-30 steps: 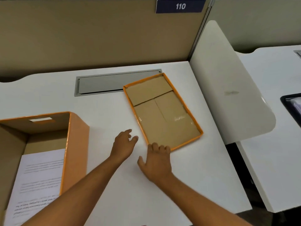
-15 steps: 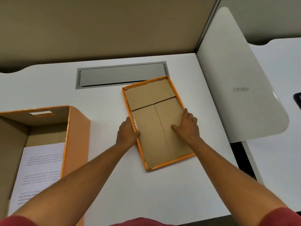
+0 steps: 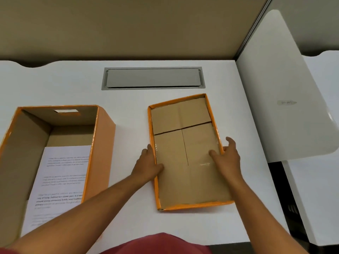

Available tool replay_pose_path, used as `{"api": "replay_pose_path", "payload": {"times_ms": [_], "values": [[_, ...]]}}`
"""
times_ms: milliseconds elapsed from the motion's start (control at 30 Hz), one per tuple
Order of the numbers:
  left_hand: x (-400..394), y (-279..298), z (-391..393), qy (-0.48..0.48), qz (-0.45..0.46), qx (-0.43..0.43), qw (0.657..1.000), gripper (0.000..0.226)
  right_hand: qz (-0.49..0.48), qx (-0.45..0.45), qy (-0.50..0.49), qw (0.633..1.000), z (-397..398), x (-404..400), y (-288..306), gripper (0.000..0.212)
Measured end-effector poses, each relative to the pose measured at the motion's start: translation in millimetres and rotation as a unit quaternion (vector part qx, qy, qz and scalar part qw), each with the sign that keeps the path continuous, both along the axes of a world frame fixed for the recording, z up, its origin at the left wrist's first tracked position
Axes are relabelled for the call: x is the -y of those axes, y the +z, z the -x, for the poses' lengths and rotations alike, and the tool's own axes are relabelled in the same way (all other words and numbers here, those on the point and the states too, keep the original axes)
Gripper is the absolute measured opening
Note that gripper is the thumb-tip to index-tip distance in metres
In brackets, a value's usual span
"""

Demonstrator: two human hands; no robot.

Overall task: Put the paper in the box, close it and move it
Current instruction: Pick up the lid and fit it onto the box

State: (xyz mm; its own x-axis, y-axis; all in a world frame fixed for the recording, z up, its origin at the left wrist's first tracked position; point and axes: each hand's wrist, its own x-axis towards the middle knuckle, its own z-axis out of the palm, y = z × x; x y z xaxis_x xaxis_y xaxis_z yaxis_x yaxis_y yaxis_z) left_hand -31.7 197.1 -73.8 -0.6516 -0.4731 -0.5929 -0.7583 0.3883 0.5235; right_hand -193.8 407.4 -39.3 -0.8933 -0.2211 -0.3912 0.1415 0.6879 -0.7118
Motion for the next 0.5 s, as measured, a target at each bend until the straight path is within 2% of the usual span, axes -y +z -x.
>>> {"api": "replay_pose_path", "payload": {"times_ms": [67,133,200,300,400,500], "values": [[1,17,9,-0.002,0.018,0.021,1.000,0.089,0.018,-0.015,0.017,1.000,4,4,27,0.074],[-3,42,18,0.020,0.015,-0.032,0.999,0.083,0.037,-0.030,0.028,0.998,-2,11,51,0.070],[-12,72,25,0.060,-0.050,-0.127,0.989,0.079,0.074,-0.040,0.034,0.996,-17,21,73,0.067],[-30,113,31,0.110,-0.172,-0.229,0.952,0.089,0.159,-0.036,0.012,0.987,-49,37,93,0.057],[-36,133,29,0.081,-0.111,-0.262,0.955,0.077,0.218,-0.026,-0.015,0.975,-78,52,102,0.043],[-26,136,21,0.097,-0.041,-0.264,0.959,0.070,0.275,0.048,-0.040,0.959,-90,60,100,0.041]]}}
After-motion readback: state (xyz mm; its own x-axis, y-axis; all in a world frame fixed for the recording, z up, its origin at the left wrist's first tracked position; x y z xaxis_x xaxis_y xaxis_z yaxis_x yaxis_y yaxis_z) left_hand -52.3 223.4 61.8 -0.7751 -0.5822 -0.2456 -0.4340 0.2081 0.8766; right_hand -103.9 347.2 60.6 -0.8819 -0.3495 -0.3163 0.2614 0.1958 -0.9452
